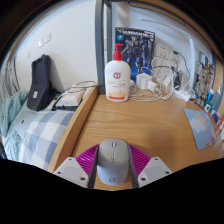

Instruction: Arrange mouse

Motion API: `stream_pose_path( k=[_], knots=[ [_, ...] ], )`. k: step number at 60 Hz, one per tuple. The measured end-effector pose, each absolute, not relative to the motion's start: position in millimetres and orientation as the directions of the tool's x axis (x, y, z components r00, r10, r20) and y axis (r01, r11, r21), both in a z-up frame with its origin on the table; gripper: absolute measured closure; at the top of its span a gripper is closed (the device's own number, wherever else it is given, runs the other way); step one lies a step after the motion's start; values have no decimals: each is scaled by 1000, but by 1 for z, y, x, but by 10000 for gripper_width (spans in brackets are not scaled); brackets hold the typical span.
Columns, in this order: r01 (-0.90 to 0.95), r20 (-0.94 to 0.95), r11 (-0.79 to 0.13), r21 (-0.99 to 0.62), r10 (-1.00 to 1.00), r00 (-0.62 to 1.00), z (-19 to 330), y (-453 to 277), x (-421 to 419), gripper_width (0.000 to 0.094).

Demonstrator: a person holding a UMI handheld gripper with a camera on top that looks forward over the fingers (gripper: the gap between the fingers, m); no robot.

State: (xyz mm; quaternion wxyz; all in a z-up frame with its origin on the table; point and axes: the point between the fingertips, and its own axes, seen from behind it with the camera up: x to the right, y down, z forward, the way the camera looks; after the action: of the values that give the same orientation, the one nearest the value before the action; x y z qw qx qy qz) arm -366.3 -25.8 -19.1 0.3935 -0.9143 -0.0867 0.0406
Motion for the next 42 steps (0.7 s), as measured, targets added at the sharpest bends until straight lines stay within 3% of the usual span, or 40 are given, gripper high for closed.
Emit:
stream_pose_path(
  k=[15, 29, 34, 42],
  knots=[
    [150, -6, -721, -676, 208, 978, -23, -34, -367, 620],
    [177, -24, -747, -641, 251, 968, -17, -35, -364, 625],
    [164, -33, -730, -664, 247, 968, 10, -28, -349, 625],
    [148, 7, -644, -750, 217, 976, 91, 2, -292, 626]
  ],
)
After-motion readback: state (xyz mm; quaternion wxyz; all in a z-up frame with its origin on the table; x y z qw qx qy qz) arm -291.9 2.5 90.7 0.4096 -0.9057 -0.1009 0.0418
